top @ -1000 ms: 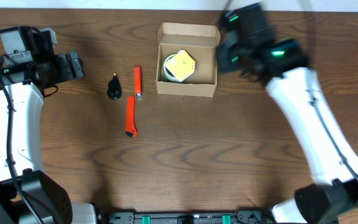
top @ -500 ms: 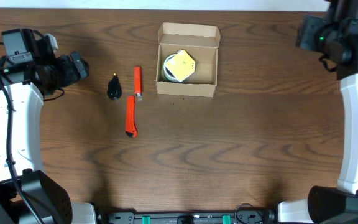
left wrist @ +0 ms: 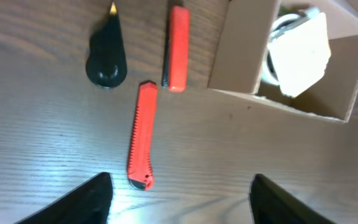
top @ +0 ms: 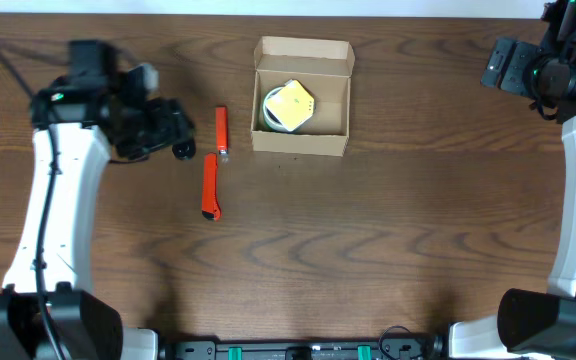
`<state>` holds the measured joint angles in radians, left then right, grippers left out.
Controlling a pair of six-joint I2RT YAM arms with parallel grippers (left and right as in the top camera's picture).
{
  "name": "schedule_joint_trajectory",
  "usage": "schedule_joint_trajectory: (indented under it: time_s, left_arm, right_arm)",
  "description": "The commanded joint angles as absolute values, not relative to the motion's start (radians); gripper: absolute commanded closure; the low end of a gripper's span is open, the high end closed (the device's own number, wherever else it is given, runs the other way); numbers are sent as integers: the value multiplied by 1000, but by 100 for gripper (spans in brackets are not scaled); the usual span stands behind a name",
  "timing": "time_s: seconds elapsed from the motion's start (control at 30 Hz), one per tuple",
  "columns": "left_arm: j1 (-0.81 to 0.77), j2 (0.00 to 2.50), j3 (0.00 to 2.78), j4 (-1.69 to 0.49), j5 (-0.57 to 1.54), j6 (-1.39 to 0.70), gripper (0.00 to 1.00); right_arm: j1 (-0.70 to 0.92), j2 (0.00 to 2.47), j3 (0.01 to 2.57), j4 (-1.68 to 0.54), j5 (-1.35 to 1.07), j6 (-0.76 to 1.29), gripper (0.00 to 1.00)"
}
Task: Pack container
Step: 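Reach the left gripper to the red marker and grasp it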
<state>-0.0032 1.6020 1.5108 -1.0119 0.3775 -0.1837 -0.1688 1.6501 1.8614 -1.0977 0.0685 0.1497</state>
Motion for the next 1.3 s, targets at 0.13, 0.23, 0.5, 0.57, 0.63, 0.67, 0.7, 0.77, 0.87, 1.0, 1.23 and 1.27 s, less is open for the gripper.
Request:
schedule_joint_trajectory:
  time_s: [0.13,0.23,0.5,0.57,0.63,0.67,0.7,0.77,0.87,1.0,1.23,1.27]
  left_arm:
    - [-133,1604,1716,-1065,41,-168,18]
    - [-132,1634,1733,-1080,43,-163,22]
    - [-141,1845,1786,-1139,44,-103,31]
    - [-141,1901,1820,-1142,45,-92,30]
    - [-142,1953,1858,-1147,49,-73,29]
    - [-144,1980,1879,-1152,56,-60,28]
    - [-146,2001,1893,-1156,62,-47,28]
    - [-150,2044,1917,-1163,64,-35,28]
    - [-152,2090,1927,-1158,77,-21,28]
    - [-155,2143,1927,-1152,110,-2,28]
    - [-179,2205,1927,-1118,127,-4,30]
    - [-185,2209,1927,-1111,126,-8,30]
  right_arm:
    - [-176,1657,1854,-1100,78,152,1]
    - [-176,1657,1854,-1100,78,152,1]
    - [-176,1657,1854,-1100,78,152,1]
    - [-176,1657,1854,-1100,78,152,1]
    - [-176,1657,1854,-1100,78,152,1]
    - [-176,1657,1854,-1100,78,152,1]
    - [-176,1657,1854,-1100,78,152,1]
    - [-176,1657,1854,-1100,78,152,1]
    - [-176,1657,1854,-1100,78,152,1]
    - [-176,1657,1854,-1100,78,152,1]
    - [-176,1657,1854,-1100,78,152,1]
    - [-176,1657,1854,-1100,78,152,1]
